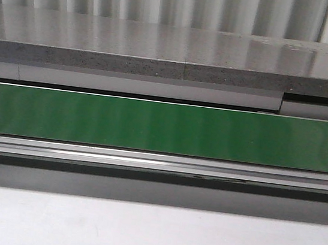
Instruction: Move button from right to left
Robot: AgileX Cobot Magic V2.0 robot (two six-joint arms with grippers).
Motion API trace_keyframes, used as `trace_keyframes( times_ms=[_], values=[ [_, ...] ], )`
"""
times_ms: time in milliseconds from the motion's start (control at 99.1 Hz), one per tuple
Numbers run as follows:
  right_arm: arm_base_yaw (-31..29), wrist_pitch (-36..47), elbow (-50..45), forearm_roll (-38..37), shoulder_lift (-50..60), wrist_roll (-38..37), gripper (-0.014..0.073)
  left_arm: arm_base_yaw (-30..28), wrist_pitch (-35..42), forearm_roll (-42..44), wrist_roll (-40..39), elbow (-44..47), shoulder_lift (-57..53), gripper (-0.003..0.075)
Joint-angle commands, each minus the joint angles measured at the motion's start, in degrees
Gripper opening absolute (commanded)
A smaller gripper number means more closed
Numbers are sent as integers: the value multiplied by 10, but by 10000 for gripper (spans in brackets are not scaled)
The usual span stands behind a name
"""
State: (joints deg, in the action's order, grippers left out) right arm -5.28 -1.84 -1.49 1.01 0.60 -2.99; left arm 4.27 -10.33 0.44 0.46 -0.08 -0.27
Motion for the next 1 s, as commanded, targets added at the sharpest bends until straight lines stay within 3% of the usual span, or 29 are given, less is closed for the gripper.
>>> trace_keyframes(
  times_ms=[0,141,474,707,989],
  values=[
    [-3,41,12,-5,9,2,-65,-1,48,0,-5,15,-20,-20],
    [-3,-3,46,-5,9,2,-65,-1,48,0,-5,15,-20,-20],
    [-3,-208,232,-5,-69,2,-65,-1,48,0,-5,15,-20,-20],
    [-3,-237,314,-5,-171,2,-65,-1,48,0,-5,15,-20,-20],
    [-3,-340,371,-4,-298,2,-65,-1,48,0,-5,15,-20,-20]
  ],
)
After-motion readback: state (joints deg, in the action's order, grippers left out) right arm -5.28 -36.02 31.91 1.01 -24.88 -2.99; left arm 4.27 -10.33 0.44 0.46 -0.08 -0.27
